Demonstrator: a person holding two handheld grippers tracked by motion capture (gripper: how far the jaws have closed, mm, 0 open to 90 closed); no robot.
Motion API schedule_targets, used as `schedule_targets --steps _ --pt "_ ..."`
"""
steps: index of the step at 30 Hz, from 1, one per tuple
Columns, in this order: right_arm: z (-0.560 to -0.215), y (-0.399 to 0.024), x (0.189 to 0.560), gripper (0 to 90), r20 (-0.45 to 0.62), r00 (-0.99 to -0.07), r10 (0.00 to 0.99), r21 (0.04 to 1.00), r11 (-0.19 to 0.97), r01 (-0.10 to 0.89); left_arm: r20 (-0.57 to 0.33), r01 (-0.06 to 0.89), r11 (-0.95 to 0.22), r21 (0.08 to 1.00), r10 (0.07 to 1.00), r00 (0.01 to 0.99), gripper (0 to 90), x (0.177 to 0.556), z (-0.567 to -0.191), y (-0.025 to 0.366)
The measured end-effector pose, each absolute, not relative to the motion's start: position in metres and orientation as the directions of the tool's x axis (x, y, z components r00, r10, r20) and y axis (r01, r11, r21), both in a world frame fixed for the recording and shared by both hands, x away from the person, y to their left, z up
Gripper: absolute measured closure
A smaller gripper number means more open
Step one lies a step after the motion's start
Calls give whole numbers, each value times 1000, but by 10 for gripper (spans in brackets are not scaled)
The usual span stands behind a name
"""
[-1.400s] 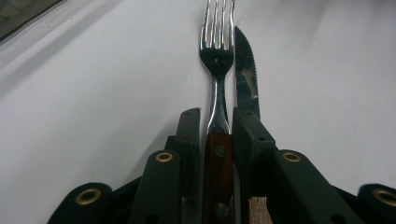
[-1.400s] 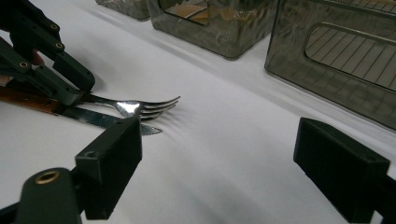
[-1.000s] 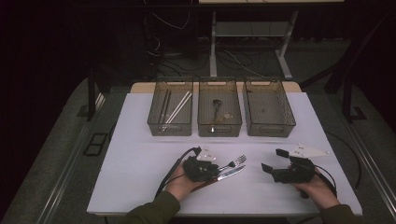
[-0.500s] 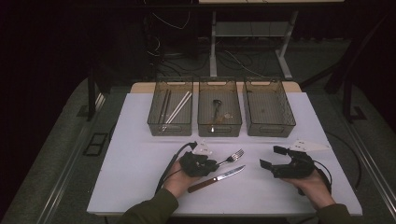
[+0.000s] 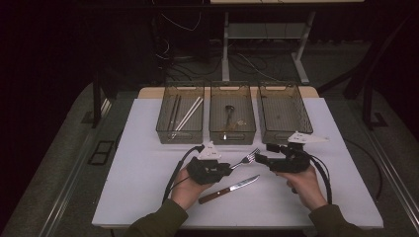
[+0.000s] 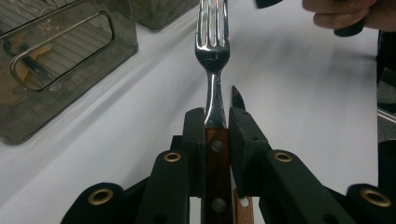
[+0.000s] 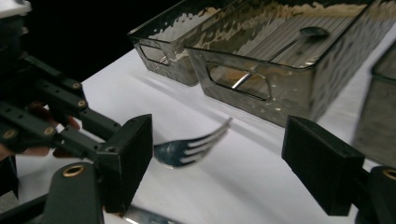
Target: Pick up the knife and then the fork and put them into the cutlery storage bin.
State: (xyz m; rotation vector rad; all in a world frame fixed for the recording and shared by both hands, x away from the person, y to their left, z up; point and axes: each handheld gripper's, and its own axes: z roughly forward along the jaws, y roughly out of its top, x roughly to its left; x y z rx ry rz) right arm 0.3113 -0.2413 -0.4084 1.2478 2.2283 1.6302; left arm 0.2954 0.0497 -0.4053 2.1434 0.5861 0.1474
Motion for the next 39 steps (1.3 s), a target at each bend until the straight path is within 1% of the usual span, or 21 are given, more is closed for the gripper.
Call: schedule_targets --steps 3,5,6,12,15,18,22,28,31,35,38,39 --pt "-411 -230 316 309 374 -655 656 824 88 559 -99 351 -492 797 466 879 772 295 -404 51" --pt "-414 -226 319 394 398 -662 635 815 87 573 -99 351 -483 802 472 876 772 294 -403 51" --pt "-416 -224 319 419 408 -662 628 809 87 581 -94 347 -485 803 472 877 772 294 -403 52" --pt "-420 -216 324 515 450 -664 597 794 72 604 -91 343 -473 812 477 874 772 294 -402 53" --pt "-421 -214 324 580 459 -670 583 794 71 604 -91 340 -472 814 473 876 771 294 -402 53" --pt "-420 -214 324 624 458 -671 584 796 66 601 -91 337 -466 818 474 876 771 294 -402 54" --pt "-418 -216 324 661 472 -669 574 795 50 604 -88 332 -464 821 473 877 771 294 -401 53" --pt "-413 -221 323 792 481 -682 551 814 9 581 -87 321 -461 827 460 884 770 293 -403 51" --pt "-407 -223 322 814 475 -696 538 823 7 568 -89 316 -451 834 457 885 769 292 -402 49" --pt "-401 -221 323 837 467 -704 536 834 -3 551 -118 323 -410 853 451 885 760 292 -403 48" --pt "-397 -219 326 858 488 -704 515 831 -27 556 -114 308 -420 854 428 897 738 292 -403 47" --pt "-396 -217 326 862 483 -703 523 832 -24 554 -104 299 -427 853 423 900 712 292 -403 47"
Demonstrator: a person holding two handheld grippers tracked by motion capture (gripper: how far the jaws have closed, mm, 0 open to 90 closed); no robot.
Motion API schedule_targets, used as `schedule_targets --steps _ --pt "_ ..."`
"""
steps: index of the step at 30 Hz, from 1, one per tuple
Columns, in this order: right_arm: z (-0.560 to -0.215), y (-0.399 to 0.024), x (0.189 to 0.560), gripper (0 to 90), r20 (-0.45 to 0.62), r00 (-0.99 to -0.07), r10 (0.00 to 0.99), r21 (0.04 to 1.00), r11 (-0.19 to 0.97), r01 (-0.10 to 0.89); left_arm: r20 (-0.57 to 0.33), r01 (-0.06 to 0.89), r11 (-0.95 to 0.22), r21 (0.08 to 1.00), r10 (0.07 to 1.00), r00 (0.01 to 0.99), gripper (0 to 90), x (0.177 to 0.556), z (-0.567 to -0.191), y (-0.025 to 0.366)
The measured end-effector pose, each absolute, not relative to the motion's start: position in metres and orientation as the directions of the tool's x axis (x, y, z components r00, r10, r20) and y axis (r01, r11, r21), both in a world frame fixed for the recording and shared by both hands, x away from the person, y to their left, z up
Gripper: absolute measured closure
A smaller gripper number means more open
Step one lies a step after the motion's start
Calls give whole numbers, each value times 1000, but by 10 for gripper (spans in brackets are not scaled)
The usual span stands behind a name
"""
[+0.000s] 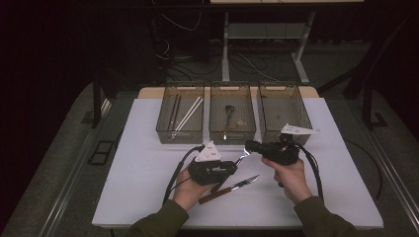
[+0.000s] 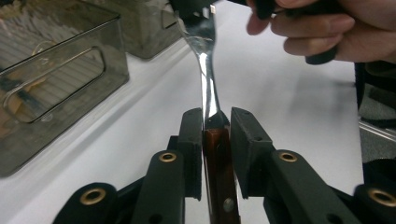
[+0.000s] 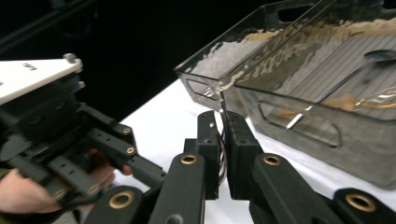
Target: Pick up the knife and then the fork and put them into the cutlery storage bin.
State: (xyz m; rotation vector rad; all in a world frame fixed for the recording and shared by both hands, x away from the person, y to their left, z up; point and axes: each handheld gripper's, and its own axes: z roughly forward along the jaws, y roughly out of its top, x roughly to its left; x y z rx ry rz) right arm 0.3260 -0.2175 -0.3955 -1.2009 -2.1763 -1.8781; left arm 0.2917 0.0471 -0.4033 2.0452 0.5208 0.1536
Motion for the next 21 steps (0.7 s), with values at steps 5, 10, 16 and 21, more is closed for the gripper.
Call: schedule_targets --steps 5,10,16,21 --pt "-391 -219 332 864 458 -698 551 840 -12 542 -120 295 -386 874 419 900 561 293 -402 56" --pt "-382 -232 337 864 450 -679 581 848 -38 529 -142 295 -356 887 398 906 437 294 -404 79" --pt "-371 -253 343 864 423 -648 633 857 -47 513 -145 303 -353 885 410 900 290 292 -416 109" --pt "-364 -269 348 864 409 -622 668 862 -59 504 -159 327 -354 876 427 890 237 286 -424 126"
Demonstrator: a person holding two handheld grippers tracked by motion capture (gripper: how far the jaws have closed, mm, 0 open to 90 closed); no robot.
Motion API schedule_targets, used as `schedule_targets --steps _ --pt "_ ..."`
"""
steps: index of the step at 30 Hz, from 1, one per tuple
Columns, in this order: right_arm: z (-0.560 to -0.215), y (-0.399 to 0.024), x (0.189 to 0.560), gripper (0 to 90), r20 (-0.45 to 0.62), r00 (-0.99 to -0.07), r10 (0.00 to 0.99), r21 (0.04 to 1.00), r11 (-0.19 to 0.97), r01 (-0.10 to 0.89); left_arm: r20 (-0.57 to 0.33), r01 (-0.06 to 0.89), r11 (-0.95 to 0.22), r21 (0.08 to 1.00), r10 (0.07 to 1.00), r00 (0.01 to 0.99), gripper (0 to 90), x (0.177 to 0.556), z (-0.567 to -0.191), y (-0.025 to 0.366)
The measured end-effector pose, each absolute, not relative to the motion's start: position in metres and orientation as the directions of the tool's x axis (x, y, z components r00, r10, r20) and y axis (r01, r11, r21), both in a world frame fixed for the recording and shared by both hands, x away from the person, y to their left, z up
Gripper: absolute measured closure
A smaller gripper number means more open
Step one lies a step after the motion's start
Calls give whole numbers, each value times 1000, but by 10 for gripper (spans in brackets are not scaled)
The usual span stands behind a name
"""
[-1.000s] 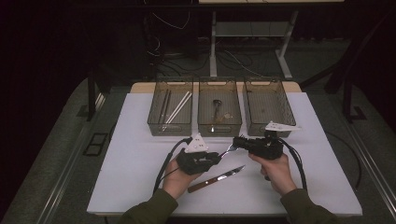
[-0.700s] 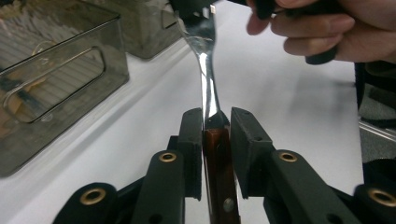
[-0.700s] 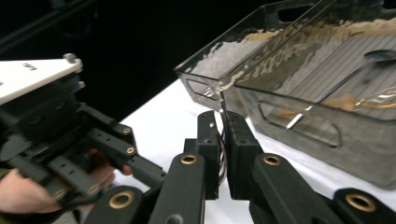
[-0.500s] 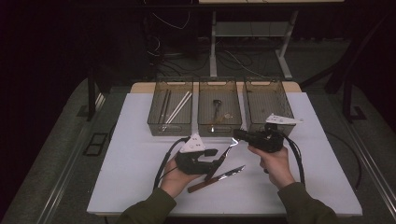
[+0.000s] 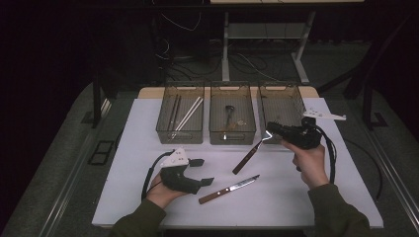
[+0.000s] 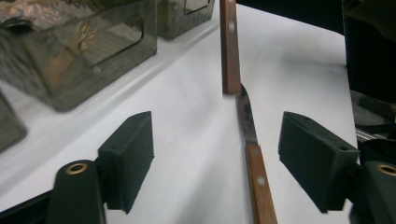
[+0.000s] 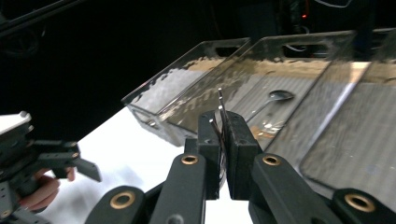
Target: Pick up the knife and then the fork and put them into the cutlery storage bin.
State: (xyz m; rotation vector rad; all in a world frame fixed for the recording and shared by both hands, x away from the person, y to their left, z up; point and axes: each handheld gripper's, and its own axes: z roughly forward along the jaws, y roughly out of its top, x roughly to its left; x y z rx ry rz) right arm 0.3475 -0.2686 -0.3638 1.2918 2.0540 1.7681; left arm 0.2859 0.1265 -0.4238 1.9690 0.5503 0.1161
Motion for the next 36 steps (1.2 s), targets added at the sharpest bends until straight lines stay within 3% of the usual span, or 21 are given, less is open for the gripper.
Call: schedule_targets --steps 11,25,36 --pt "-336 -302 367 864 373 -561 739 867 -62 495 -150 350 -371 860 472 869 0 277 -437 149" --pt "-299 -347 407 864 338 -450 827 887 -120 447 -141 389 -359 848 555 820 62 275 -436 148" --pt "-300 -371 434 864 268 -354 896 883 -82 462 -143 388 -354 851 555 820 55 276 -435 149"
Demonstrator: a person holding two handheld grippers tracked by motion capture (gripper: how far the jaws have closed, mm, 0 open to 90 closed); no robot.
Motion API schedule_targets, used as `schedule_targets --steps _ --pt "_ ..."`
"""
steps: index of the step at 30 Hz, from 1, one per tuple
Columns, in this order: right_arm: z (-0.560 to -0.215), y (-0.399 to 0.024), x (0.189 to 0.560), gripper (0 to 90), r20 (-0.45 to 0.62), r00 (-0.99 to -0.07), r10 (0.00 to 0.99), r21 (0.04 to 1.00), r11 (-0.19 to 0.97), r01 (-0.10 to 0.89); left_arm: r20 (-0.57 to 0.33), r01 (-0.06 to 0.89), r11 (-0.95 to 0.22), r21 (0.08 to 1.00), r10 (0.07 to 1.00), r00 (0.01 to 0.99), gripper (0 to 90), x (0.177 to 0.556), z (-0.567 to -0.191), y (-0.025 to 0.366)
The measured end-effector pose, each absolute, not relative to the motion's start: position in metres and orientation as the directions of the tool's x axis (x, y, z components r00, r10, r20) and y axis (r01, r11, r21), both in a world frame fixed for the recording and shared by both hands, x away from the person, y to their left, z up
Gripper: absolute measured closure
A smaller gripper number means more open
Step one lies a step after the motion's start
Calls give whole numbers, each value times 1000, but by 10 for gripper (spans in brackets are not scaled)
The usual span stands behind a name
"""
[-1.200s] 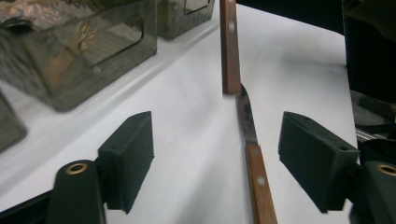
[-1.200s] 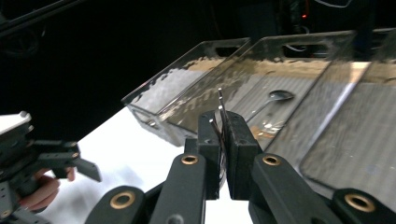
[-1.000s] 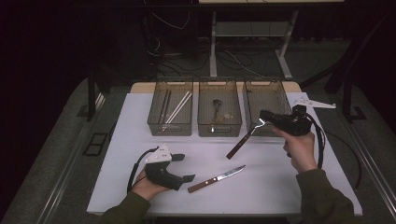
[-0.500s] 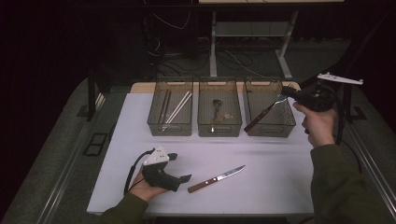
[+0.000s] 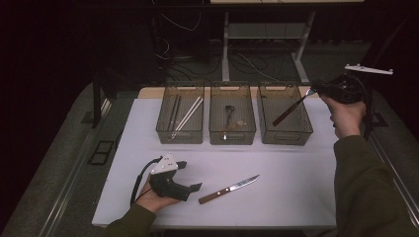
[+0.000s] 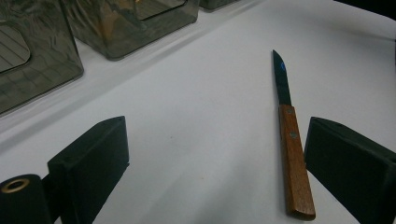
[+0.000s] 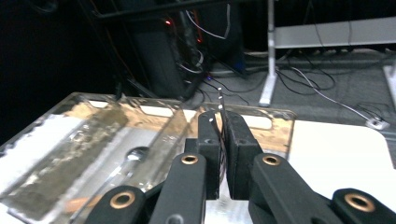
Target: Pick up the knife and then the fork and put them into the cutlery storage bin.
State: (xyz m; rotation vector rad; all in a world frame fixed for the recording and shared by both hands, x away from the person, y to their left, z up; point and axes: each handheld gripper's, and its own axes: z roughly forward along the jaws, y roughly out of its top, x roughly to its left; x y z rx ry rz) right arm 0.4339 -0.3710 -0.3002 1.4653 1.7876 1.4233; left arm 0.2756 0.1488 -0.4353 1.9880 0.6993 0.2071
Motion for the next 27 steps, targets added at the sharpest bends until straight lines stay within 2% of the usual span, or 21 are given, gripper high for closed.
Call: schedule_targets --steps 7,16,27 --pt "-316 -370 448 864 291 -340 894 852 -81 518 -143 383 -348 856 552 821 48 276 -434 150" --pt "-335 -351 460 862 319 -386 865 808 -35 588 -143 384 -355 853 549 824 40 275 -434 148" --pt "-359 -345 476 858 310 -371 875 764 3 645 -156 384 -370 846 517 842 46 274 -433 148"
